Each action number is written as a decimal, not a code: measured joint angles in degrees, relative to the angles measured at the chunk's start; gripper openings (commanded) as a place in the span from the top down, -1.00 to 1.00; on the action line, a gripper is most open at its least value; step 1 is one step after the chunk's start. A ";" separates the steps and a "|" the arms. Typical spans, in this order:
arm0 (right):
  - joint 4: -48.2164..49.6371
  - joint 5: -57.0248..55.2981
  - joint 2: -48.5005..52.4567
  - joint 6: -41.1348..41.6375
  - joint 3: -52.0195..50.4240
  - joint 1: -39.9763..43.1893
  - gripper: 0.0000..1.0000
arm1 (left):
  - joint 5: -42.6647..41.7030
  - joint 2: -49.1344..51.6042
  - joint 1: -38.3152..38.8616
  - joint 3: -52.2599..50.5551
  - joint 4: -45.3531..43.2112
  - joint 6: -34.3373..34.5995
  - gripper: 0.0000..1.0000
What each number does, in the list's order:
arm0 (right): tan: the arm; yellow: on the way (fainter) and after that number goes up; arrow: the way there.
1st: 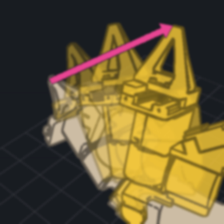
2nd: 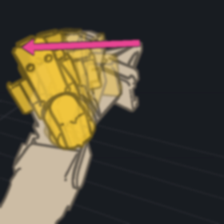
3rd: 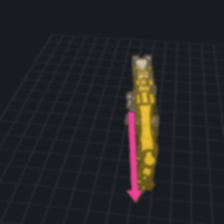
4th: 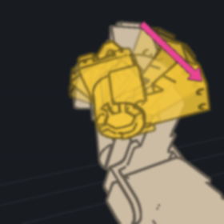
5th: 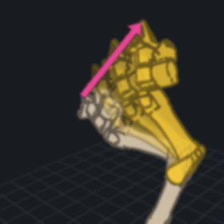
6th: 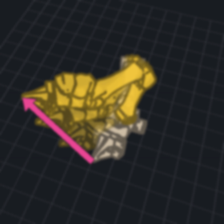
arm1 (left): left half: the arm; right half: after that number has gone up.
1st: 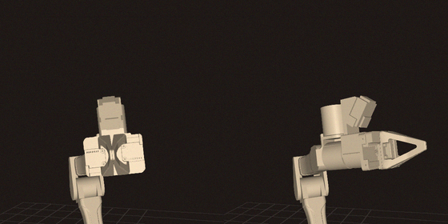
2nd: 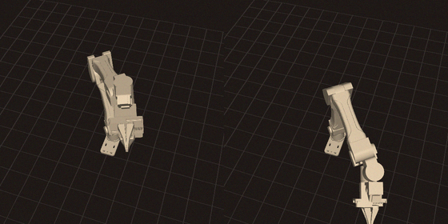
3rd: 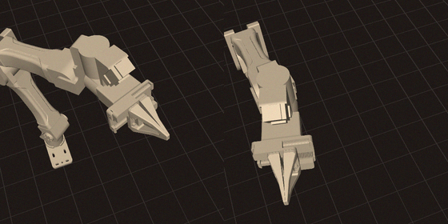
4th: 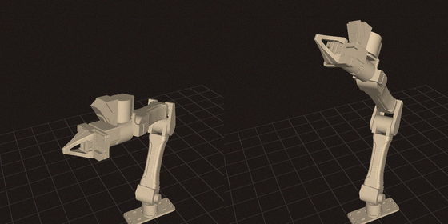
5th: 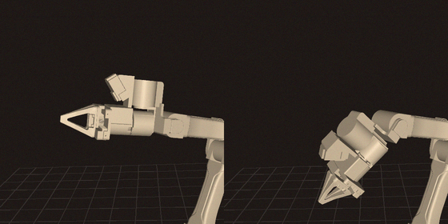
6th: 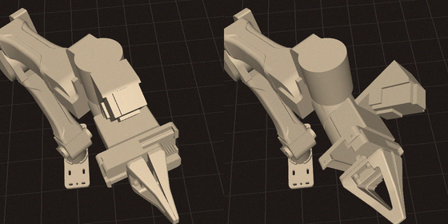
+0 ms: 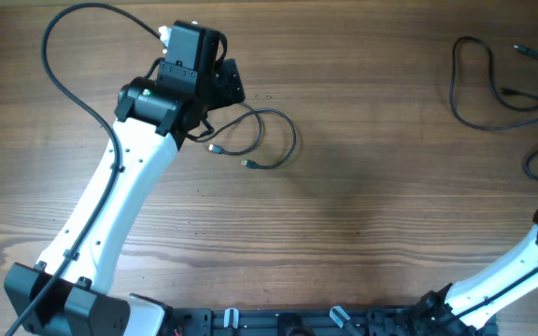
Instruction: Untangle cables
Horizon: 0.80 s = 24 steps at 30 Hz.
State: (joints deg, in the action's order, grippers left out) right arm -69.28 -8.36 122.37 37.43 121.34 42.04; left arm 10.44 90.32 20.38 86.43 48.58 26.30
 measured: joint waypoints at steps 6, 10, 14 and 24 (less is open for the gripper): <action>4.81 22.91 -14.21 -17.18 1.22 -4.37 -0.99 | -0.02 0.11 -0.04 0.00 -1.38 -0.11 -0.99; 2.84 34.14 -18.97 -24.20 2.14 -14.01 -1.00 | -0.39 0.09 -1.29 0.00 -3.21 -0.11 -1.00; 0.04 37.51 -18.32 -29.73 2.03 -24.00 -0.99 | -0.68 -1.36 -4.55 0.00 -2.25 -0.11 -1.00; -2.08 28.37 -11.82 -39.34 -0.37 -49.86 -0.99 | -2.25 -6.67 -13.42 0.20 7.17 -0.09 -1.00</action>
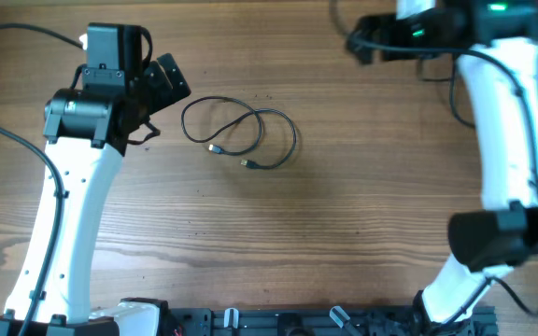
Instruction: Untangle cables
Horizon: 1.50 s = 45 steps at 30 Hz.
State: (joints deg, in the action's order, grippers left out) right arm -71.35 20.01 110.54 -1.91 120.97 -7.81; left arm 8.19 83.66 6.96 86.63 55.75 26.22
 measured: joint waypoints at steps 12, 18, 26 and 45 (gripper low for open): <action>-1.14 12.87 17.64 -1.44 -4.55 -7.67 -0.92 | -12.96 8.46 -3.17 0.02 4.28 -1.57 -0.95; 2.64 17.49 19.91 -1.38 -6.08 -9.68 -0.92 | -18.91 14.69 -3.17 0.02 3.32 -4.55 -0.96; 10.73 18.10 21.05 1.66 -12.48 -10.10 -0.91 | -20.59 21.77 -3.17 0.02 -0.48 -5.38 -0.97; 26.16 6.78 21.49 31.43 -19.21 -20.74 -0.52 | -23.12 25.99 -3.19 0.02 -5.03 -4.24 -0.96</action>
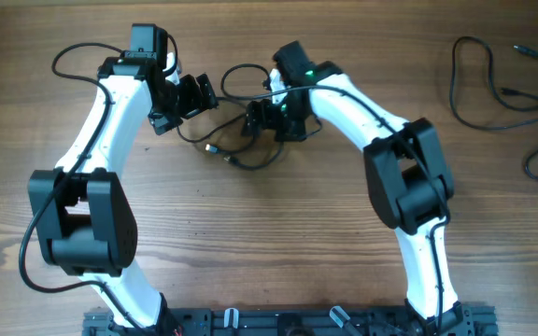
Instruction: Untangle cables
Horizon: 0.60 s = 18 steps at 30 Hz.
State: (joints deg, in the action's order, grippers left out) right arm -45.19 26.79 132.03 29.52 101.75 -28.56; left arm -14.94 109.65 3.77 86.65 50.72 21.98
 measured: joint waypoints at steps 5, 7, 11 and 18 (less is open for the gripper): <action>2.56 -9.33 -0.02 12.50 0.02 -2.29 -0.22 | 0.00 0.02 0.02 0.00 -0.04 0.24 -0.96; 2.69 -11.65 -0.02 15.15 0.02 -2.80 -0.15 | 0.02 0.02 0.02 0.00 -0.02 0.39 -0.96; 4.46 -15.37 -0.02 19.98 0.02 -3.56 -0.13 | 0.02 0.02 0.02 0.00 -0.02 0.44 -0.96; 8.04 -16.59 0.04 20.59 0.00 -3.96 -0.15 | 0.00 0.02 0.00 0.00 -0.02 0.63 -0.97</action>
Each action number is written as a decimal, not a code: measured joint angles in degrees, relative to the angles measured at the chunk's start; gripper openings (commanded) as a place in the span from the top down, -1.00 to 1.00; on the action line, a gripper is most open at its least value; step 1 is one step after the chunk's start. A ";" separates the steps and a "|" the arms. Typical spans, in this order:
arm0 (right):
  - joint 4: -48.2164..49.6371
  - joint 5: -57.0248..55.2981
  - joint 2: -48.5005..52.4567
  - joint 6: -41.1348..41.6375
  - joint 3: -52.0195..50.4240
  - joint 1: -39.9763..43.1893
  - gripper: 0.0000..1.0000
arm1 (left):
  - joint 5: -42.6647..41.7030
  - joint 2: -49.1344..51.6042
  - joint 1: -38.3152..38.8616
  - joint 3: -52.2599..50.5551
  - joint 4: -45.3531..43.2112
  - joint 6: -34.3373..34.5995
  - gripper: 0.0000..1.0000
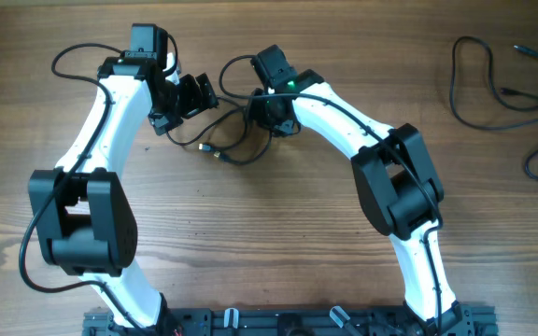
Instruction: Untangle cables
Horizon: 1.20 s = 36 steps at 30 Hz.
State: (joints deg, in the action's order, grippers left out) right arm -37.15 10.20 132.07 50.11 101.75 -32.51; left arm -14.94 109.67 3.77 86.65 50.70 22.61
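A thin black cable [244,152] lies in loose loops on the wooden table between my two arms, its two small connectors [219,155] resting just below the loops. My left gripper [206,93] is at the left end of the loops and looks shut on the cable. At the right end, my right gripper [261,114] points down and is shut on the same cable. The fingers themselves are mostly hidden under the wrists.
Another tangle of black cables [482,110] lies at the far right of the table [297,233], with more cable loops near the right edge. The arms' own black leads arch over the table behind both wrists.
My right gripper has moved a little up and to the left. The cable's loops and connectors have shifted left with it. The left arm has not moved.
My left gripper first stood over the left end of the looped cable, then was off to its left while the right arm reached over the far cables. Later both grippers were at the loop's ends, and now the right one has moved the cable leftward.
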 measured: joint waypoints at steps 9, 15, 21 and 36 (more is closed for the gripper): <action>0.46 2.62 0.50 -2.71 0.00 -0.26 -0.13 | -0.74 0.00 -1.92 0.00 0.00 2.14 -0.88; 0.48 7.76 0.85 -5.42 0.00 1.73 -0.15 | -2.32 0.00 -10.97 0.00 0.17 1.57 -0.64; 2.10 10.19 1.18 -8.39 0.00 2.01 -0.20 | -2.38 0.07 -12.22 -3.26 -3.52 0.74 -0.01; 3.23 11.67 1.22 -10.14 0.00 1.97 -0.43 | -1.42 4.04 -11.87 -8.66 -9.14 0.76 0.71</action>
State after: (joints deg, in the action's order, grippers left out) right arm -33.91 21.87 133.29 39.97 101.75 -30.55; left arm -16.36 113.71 -8.10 78.00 41.56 23.38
